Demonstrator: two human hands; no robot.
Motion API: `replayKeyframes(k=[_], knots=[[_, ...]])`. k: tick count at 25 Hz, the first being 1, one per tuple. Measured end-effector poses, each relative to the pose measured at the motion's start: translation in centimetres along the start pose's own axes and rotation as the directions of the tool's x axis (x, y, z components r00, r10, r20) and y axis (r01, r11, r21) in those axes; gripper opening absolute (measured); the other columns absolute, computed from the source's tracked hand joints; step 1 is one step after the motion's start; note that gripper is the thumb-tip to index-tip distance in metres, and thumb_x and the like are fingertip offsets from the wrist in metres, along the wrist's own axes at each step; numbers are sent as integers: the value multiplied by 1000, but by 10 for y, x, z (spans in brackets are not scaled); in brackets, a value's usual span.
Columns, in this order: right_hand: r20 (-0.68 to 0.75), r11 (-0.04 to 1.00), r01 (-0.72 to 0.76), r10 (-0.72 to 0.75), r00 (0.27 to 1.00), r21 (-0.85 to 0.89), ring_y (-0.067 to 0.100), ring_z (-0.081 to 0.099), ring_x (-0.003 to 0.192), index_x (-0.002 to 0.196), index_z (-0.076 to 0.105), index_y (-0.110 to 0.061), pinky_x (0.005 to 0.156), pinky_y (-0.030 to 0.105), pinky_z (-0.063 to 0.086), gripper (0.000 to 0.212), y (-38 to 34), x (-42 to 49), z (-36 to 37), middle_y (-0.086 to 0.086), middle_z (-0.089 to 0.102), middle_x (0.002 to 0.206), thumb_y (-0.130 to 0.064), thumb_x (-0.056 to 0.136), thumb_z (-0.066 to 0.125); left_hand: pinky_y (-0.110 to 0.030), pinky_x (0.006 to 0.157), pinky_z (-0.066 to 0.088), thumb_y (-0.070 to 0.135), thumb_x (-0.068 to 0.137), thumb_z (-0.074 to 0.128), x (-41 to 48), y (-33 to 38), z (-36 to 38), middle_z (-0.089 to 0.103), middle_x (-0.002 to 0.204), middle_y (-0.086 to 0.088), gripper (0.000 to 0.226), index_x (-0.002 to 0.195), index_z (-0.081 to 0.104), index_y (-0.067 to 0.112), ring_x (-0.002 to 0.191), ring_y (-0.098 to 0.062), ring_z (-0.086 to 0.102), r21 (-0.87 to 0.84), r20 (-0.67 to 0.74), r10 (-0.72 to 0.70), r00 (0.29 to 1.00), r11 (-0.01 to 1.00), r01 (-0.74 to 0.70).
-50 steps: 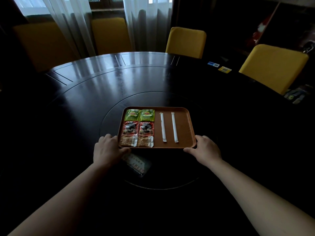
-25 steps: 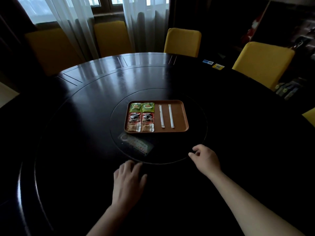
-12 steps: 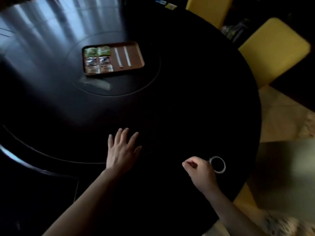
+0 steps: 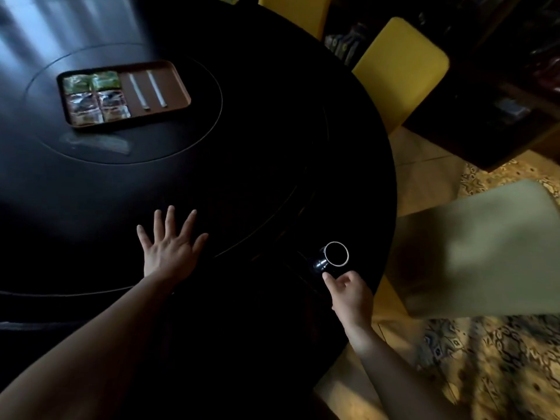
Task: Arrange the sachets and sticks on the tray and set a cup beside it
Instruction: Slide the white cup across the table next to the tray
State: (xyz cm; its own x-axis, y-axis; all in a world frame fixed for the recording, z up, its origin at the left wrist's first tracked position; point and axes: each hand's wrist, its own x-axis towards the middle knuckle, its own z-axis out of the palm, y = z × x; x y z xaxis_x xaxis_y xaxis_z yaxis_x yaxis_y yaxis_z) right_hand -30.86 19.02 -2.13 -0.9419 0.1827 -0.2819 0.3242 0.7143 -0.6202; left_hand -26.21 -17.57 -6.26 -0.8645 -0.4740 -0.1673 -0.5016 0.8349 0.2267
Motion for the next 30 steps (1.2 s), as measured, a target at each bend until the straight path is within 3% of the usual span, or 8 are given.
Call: replayKeyframes(k=[2, 5, 7, 9, 12, 15, 20, 30], knots=[[-28, 998, -18, 20, 999, 56, 26, 68, 70, 89, 58, -13, 63, 48, 61, 28, 6, 0, 5, 5, 66, 81, -36, 83, 74, -61, 114, -13, 76, 89, 14, 1, 1, -1, -3, 167, -5, 69, 152, 4, 47, 150, -26, -16, -2, 8, -7, 1000, 1000, 7], [-49, 992, 98, -101, 994, -75, 27, 67, 75, 98, 64, -6, 68, 41, 57, 29, 17, -1, 6, 8, 68, 83, -31, 86, 73, -60, 115, -13, 75, 89, 15, 0, 1, -1, -4, 167, -4, 69, 152, 3, 48, 150, -25, -17, 3, 15, -14, 1000, 1000, 14], [-48, 966, 202, -212, 976, -158, 27, 66, 73, 91, 65, -4, 63, 34, 51, 25, 19, 0, 5, 10, 68, 80, -29, 89, 69, -59, 115, -13, 75, 89, 12, -2, 1, -1, -5, 167, -4, 70, 152, 1, 47, 150, -25, -18, 16, 9, -12, 1000, 1000, 12], [-13, 971, 206, -209, 978, -125, 27, 68, 70, 85, 62, -4, 62, 39, 55, 25, 12, 4, 2, 12, 67, 78, -28, 93, 64, -59, 115, -13, 75, 89, 10, -2, 2, 0, -5, 167, -5, 70, 152, 0, 47, 150, -25, -18, 33, 3, -8, 1000, 999, 8], [9, 973, -36, 34, 999, 230, 21, 69, 51, 76, 56, -8, 53, 34, 59, 25, -14, 21, -9, 6, 66, 58, -24, 95, 56, -59, 115, -12, 75, 90, 11, -4, 2, 0, -4, 167, -4, 69, 153, 0, 47, 150, -25, -17, 46, -13, -12, 1000, 999, 12], [185, 720, -283, 215, 959, 634, 27, 65, 47, 76, 58, 3, 51, 39, 59, 21, -42, 36, -26, 6, 65, 48, -11, 91, 54, -59, 116, -9, 74, 90, 12, -5, 4, -1, -1, 167, -4, 69, 153, 2, 46, 151, -25, -15, 49, -28, -13, 1000, 999, 14], [417, 603, -382, 90, 905, 700, 28, 69, 55, 89, 67, 0, 48, 30, 56, 22, -80, 44, -8, 12, 71, 63, -11, 94, 48, -58, 117, -8, 73, 89, 13, -6, 7, -2, 0, 167, -4, 70, 153, 1, 46, 151, -25, -14, 69, -39, -28, 999, 997, 31], [577, 483, -569, 151, 802, 665, 24, 68, 48, 88, 59, -1, 44, 26, 56, 23, -139, 80, 59, 21, 61, 80, -17, 100, 48, -55, 119, -9, 70, 92, 22, -8, 10, -5, -1, 167, -2, 68, 153, 2, 47, 151, -22, -16, 67, -70, -39, 997, 997, 44]])
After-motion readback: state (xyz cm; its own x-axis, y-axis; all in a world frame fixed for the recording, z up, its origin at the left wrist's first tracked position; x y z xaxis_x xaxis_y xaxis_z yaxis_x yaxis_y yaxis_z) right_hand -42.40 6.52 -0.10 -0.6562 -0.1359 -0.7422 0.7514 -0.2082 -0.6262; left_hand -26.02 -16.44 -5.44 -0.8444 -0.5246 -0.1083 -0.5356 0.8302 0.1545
